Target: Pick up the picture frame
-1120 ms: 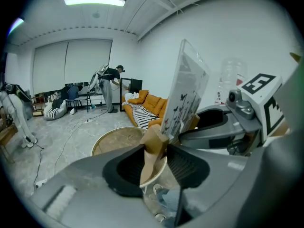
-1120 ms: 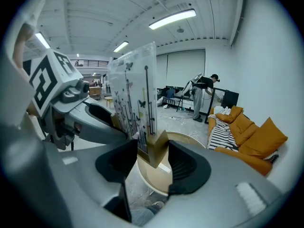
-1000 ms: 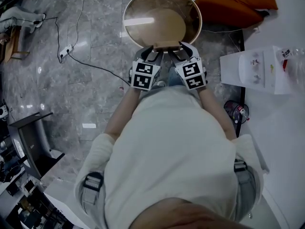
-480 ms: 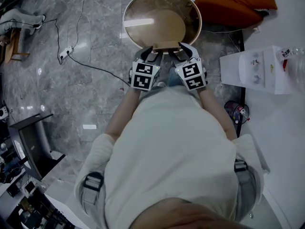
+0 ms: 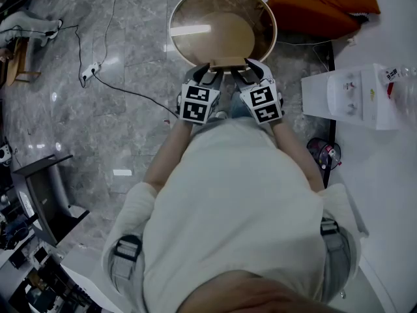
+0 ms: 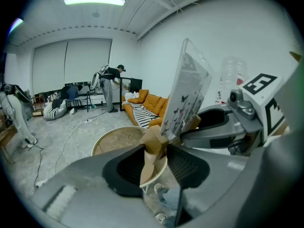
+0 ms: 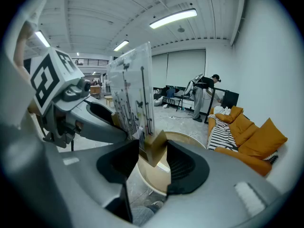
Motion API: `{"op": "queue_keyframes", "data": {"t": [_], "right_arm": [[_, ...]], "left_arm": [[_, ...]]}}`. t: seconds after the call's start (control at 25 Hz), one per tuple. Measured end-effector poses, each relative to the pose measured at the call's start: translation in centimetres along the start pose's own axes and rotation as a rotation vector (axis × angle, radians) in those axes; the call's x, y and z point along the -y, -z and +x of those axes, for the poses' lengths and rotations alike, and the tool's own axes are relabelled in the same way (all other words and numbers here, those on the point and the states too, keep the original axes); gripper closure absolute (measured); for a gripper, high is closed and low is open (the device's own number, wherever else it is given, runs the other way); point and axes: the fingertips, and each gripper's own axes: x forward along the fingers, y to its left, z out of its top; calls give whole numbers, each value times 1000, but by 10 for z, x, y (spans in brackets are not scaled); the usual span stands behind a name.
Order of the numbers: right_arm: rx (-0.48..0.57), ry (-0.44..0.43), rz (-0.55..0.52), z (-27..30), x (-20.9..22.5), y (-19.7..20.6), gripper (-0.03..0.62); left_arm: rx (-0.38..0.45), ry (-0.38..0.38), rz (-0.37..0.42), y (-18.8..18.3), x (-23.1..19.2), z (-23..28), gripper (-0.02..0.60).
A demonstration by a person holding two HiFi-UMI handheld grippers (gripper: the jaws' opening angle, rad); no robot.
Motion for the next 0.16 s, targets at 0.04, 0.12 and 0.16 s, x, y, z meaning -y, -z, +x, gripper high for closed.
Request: {"op": "queue_keyframes", "data": {"t": [0.04,0.12,0.16], "right_arm": [[1,0,0,0,0,0,410],[1,0,0,1,0,-1,410],[1,-1,0,2,0,-1,410]], "left_arm": [[1,1,-1,-2,0,-1,433],[0,2,-4,-3,-1,-1,433],[-1,2,-5,-4,-1,-2,433]]}}
